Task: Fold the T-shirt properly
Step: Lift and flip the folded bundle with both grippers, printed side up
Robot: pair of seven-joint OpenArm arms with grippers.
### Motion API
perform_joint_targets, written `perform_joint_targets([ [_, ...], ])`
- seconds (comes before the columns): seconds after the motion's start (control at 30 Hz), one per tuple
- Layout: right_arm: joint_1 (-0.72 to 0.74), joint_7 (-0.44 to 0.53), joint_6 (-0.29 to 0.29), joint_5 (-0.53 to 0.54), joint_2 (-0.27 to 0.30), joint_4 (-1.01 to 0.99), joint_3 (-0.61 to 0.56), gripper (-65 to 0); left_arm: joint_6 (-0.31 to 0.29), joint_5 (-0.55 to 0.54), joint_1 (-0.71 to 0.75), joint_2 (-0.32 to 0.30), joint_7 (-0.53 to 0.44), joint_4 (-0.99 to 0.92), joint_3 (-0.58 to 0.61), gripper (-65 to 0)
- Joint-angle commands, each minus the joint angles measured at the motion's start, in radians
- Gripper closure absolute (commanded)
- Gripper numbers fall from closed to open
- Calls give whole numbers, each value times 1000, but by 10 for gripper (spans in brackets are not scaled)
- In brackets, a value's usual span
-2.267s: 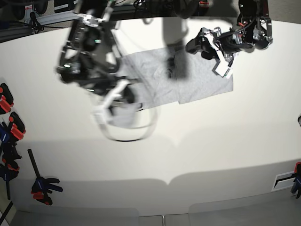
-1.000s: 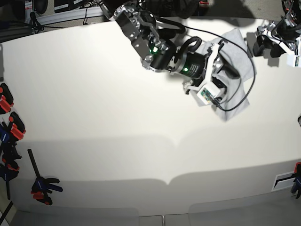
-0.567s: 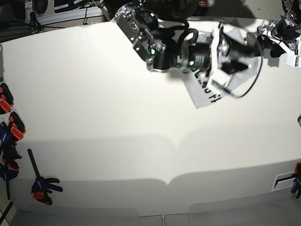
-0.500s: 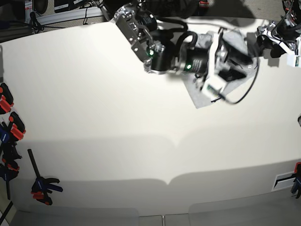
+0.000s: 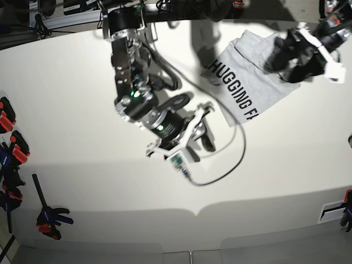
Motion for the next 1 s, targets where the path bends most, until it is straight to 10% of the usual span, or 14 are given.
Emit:
perform_joint_targets([
  [0.0, 31, 22, 9, 32, -13, -2, -6, -254, -5, -32, 4, 3, -15, 16, 34, -408],
  [0.2, 127, 12, 23, 40, -13, -188, -121, -254, -5, 251, 4, 61, -53, 13, 296, -408],
  [0.33, 204, -13, 22, -25, -13, -360, -233, -254, 61, 683, 45, 108, -340, -34, 322, -408],
  [0.67, 315, 126, 21, 17, -13, -645, -509, -254, 95, 914, 89, 102, -433, -209, 322, -408],
  [0.97, 293, 81, 22, -142, -13, -745, -526, -254, 125, 939, 28, -51, -470, -315, 322, -408],
])
